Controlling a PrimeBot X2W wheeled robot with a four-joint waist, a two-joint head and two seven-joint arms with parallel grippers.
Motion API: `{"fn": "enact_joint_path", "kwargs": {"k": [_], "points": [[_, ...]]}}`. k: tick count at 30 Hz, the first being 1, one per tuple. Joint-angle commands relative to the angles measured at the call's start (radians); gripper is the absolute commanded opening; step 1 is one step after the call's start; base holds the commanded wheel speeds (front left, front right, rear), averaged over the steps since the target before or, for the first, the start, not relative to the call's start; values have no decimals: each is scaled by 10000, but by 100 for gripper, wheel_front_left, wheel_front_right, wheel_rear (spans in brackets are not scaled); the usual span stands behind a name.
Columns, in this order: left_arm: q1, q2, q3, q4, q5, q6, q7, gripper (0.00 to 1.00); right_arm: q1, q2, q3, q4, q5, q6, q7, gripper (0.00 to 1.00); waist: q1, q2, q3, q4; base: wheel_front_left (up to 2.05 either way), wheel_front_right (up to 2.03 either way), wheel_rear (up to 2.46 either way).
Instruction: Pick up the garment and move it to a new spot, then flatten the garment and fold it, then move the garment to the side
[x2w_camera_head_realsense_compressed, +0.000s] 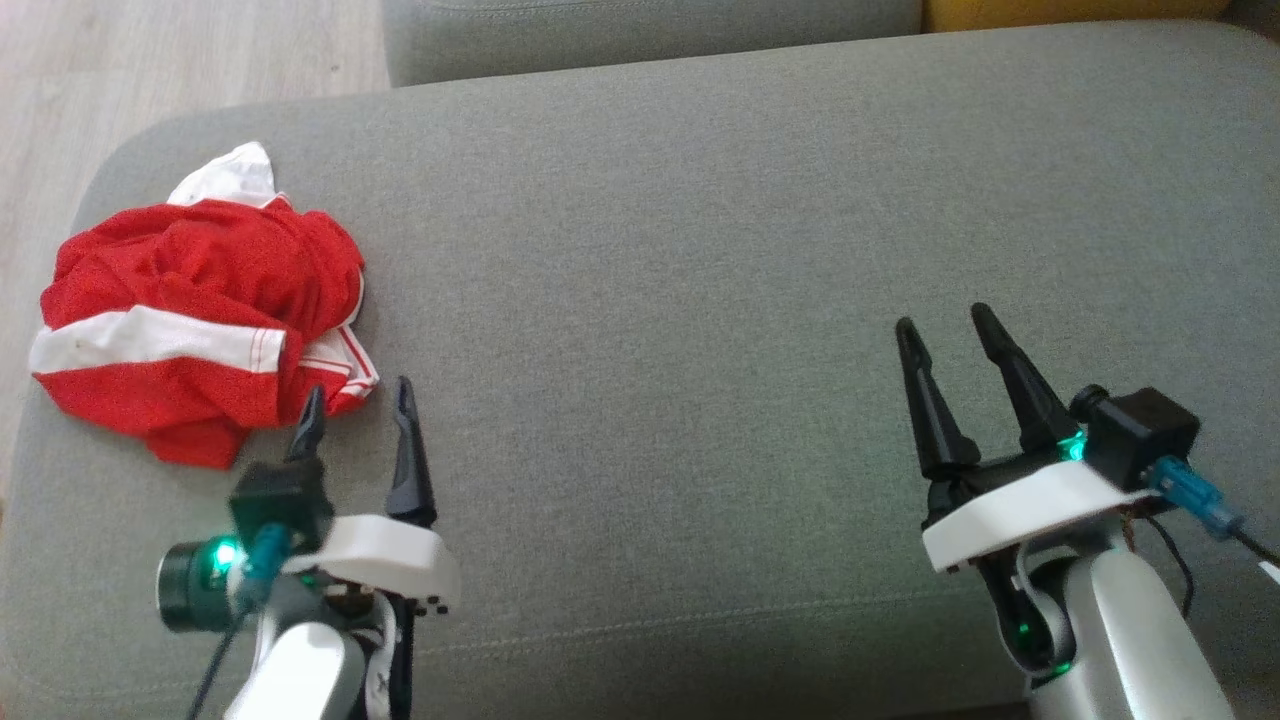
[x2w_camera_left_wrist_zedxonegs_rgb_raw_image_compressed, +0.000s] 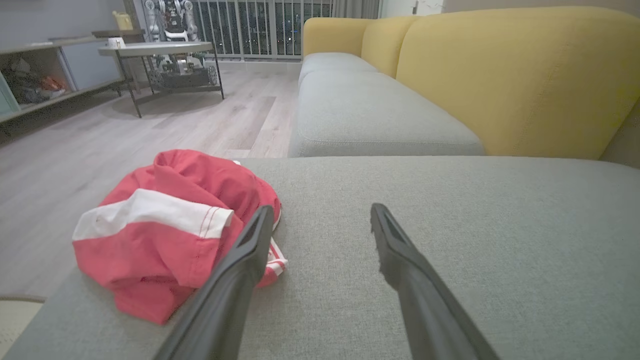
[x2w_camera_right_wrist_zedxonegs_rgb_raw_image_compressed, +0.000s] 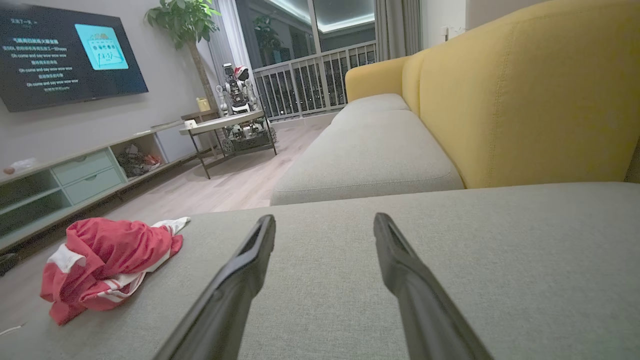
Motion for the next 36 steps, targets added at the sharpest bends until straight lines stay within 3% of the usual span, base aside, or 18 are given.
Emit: {"fn": "enact_joint_path", "kwargs": {"k": [1,11,17,20,28,36], "points": [[-656,342,-20,-329,447,254,-157,100,-592,-87,221,-411,-508,-1,-166,100,0,0,-12,-5,0,0,0],[-974,855,-1165,-186,1433,1329,-419,100,-619,-91,272,-299,-1520,-1,-433,100,0,0,-71,-18,0,0,0],[-971,796,-1361,-544,1200,1777,-595,100,-670,-94,164,-147,-1682,-1,-611,100,0,0,-25,2,0,0,0],[-883,703,-1272,-755,962,1654,-683,100,-713,-96,132,-26,-1657,-2,-701,100,0,0,18,10,0,0,0],[-357,90,-393,-854,526,643,-917,100,-713,-100,70,329,-2115,-2,-939,100,0,0,45,28,0,0,0],[-29,-586,505,-258,1362,-339,-1085,100,-776,-103,-110,758,-1857,-2,-1110,100,0,0,43,-1,0,0,0]]}}
